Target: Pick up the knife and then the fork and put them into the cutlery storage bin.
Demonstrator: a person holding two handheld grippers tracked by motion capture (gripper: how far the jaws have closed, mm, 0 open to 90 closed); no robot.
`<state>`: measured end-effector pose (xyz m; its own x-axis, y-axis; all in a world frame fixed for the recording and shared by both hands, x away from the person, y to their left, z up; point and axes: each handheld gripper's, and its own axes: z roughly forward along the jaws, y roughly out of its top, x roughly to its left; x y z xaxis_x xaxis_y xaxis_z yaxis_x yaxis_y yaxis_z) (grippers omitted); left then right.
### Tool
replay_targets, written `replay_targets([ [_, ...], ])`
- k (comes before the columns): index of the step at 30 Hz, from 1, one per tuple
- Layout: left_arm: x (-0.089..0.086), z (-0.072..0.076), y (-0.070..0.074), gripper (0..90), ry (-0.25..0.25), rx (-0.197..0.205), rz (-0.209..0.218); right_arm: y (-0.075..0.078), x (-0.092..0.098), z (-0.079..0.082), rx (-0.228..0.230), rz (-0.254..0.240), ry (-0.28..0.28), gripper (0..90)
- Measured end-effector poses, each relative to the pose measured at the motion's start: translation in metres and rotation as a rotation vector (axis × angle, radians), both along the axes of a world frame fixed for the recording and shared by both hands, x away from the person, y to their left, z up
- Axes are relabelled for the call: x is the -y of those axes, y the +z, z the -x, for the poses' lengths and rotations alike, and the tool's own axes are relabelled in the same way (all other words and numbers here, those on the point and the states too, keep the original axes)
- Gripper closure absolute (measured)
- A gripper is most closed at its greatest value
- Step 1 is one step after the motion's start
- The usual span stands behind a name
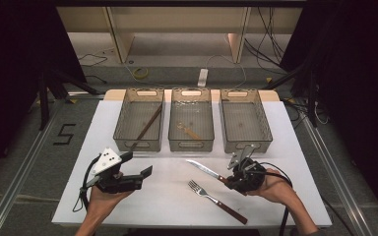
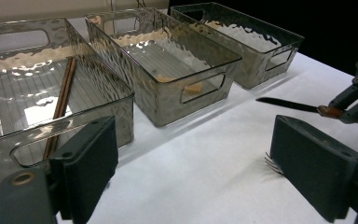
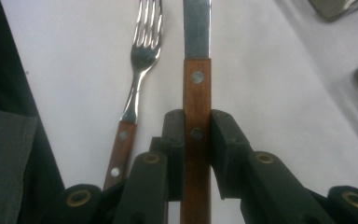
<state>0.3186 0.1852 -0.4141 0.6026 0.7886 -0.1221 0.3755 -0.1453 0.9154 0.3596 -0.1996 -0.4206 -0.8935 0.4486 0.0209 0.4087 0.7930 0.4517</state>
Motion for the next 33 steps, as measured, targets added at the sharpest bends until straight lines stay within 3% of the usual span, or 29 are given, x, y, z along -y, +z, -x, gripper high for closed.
replay_targets([
  [4, 0.000, 0.000, 0.000, 14.6, 0.001, 0.000, 0.001, 0.002, 0.001, -0.004, 0.023, -0.019, 0.000, 76.9],
  [14, -0.002, -0.001, 0.000, 14.5, 0.001, 0.001, 0.001, 0.014, 0.009, -0.017, 0.030, -0.088, -0.077, 76.9],
  [33, -0.002, 0.000, 0.000, 13.9, 0.003, 0.003, 0.012, 0.046, 0.018, -0.048, 0.118, -0.160, -0.207, 76.9],
])
